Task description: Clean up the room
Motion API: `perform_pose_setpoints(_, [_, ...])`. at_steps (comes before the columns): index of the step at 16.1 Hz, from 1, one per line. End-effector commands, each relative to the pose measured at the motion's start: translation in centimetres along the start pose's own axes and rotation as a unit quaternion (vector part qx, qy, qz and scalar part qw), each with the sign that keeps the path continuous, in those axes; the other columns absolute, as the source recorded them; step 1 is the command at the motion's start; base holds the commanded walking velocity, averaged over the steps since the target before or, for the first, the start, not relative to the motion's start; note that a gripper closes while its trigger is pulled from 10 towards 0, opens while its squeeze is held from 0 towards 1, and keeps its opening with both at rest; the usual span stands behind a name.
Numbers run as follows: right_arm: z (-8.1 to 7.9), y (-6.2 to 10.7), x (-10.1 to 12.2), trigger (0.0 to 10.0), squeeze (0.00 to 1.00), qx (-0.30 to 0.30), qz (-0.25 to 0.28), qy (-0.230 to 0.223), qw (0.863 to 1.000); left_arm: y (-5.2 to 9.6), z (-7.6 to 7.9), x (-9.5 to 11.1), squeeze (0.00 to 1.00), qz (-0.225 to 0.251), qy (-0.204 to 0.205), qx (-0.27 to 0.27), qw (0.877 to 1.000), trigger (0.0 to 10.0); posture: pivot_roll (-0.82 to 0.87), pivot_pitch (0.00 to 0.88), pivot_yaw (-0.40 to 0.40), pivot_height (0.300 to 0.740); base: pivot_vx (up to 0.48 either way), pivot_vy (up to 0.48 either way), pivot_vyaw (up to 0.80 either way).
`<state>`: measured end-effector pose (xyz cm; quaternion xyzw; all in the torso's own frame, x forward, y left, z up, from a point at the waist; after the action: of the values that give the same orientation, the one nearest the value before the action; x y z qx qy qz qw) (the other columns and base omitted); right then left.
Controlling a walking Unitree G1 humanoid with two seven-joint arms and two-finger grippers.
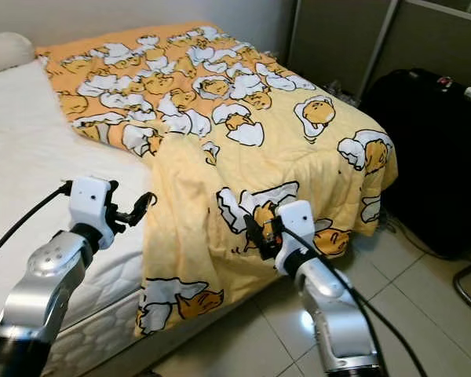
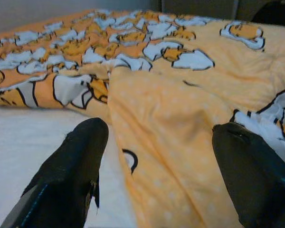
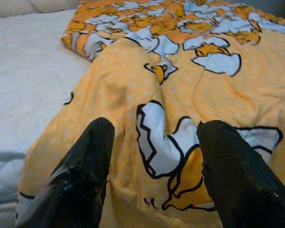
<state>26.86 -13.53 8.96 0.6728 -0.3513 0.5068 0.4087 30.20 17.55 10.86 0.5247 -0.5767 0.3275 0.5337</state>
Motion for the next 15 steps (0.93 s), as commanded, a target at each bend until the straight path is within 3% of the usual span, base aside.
perform_pose_setpoints(1, [0.0, 0.0, 0.9, 10.0, 0.0, 0.018, 0.004, 0.009, 1.0, -1.0, -0.1, -0.4, 0.0, -0.028, -0.016, -0.01, 0.999, 10.0, -0.07, 0.0, 0.041, 0.74, 0.0, 0.0, 0.0])
perform_pose_setpoints(4, [0.1, 0.1, 1.4, 10.0, 0.0, 0.024, 0.003, 0.018, 1.0, -1.7, -0.1, -0.6, 0.0, -0.037, -0.005, -0.023, 0.999, 10.0, -0.09, 0.0, 0.053, 0.74, 0.0, 0.0, 0.0])
perform_pose_setpoints(5, [0.1, 0.4, 1.6, 10.0, 0.0, 0.031, -0.004, 0.027, 0.999, -3.2, -0.2, -0.7, 1.0, -0.052, 0.011, -0.032, 0.998, 10.0, -0.1, 0.0, 0.055, 0.74, 0.0, 0.0, 0.0])
perform_pose_setpoints(8, [-0.8, 1.2, 1.2, 10.0, 0.0, 0.066, -0.028, 0.035, 0.997, -5.3, 0.2, -1.6, 1.0, -0.09, 0.019, -0.047, 0.995, 10.0, -0.13, 0.0, 0.06, 0.74, 0.0, 0.0, 0.0])
perform_pose_setpoints(10, [-1.2, 1.6, 1.5, 10.0, 0.0, 0.1, -0.044, 0.032, 0.993, -6.1, 0.0, -2.7, 0.96, -0.131, 0.034, -0.033, 0.99, 10.0, -0.17, 0.061, 0.069, 0.74, 0.0, 0.0, 0.0])
perform_pose_setpoints(11, [-1.3, 1.8, 1.8, 10.0, 0.0, 0.115, -0.051, 0.035, 0.991, -6.3, -0.1, -3.3, 0.0, -0.15, 0.042, -0.024, 0.988, 10.0, -0.17, 0.082, 0.069, 0.74, 0.0, 0.0, 0.0])
perform_pose_setpoints(15, [-1.0, 2.7, 2.4, 10.0, 0.0, 0.139, -0.076, 0.055, 0.986, -6.2, 0.3, -5.3, 0.0, -0.205, 0.048, -0.015, 0.977, 10.0, -0.21, 0.167, 0.054, 0.74, 0.0, 0.0, 0.0])
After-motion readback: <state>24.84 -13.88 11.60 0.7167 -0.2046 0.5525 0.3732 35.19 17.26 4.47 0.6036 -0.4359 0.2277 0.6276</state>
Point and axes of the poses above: a point about 5 cm out from each wrist's last joint towards the gripper, its own y axis pointing back from the gripper into the wrist, its own x axis along the axis of the wrist's last joint, z = x × y, the point moved 1 cm from there along -y, pointing out of the wrist towards the gripper, and after that the axes turned 6 degrees about -y, right-handed, at the moved point
